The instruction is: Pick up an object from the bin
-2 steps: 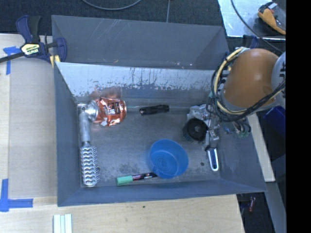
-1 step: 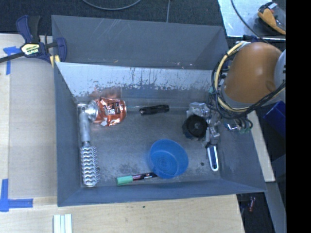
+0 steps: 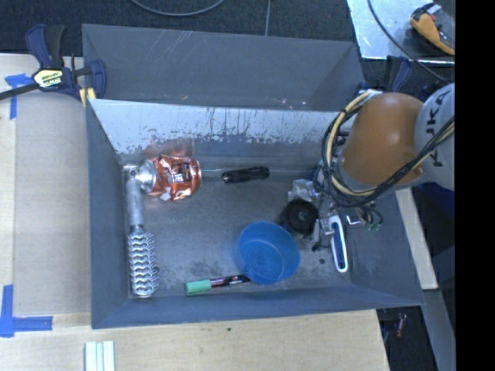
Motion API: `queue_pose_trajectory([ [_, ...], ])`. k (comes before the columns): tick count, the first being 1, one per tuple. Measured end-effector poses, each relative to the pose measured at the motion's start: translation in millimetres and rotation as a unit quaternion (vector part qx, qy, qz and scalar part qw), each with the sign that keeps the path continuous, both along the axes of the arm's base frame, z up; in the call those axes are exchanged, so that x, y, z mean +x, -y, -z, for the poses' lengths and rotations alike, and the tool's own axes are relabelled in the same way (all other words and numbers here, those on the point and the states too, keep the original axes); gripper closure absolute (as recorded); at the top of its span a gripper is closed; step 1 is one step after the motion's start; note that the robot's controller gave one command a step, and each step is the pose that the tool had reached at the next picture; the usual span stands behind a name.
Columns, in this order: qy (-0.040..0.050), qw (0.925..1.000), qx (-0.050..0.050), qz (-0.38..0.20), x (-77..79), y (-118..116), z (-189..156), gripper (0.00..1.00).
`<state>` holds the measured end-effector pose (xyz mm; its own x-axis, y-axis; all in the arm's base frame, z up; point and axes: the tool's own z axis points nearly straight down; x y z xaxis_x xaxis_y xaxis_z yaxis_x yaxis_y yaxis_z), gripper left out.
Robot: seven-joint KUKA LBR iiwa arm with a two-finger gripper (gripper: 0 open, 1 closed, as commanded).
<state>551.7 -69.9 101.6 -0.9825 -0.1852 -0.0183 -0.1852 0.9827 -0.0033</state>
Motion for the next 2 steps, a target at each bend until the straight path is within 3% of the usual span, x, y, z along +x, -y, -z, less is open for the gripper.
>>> queue_pose_trajectory([
  [1,0.0043,0.968,-0.006,-0.251,33.8,22.3,-14.7,1.0],
  [2,0.0041,0.9682,-0.006,-0.25,33.8,22.3,-14.5,1.0],
])
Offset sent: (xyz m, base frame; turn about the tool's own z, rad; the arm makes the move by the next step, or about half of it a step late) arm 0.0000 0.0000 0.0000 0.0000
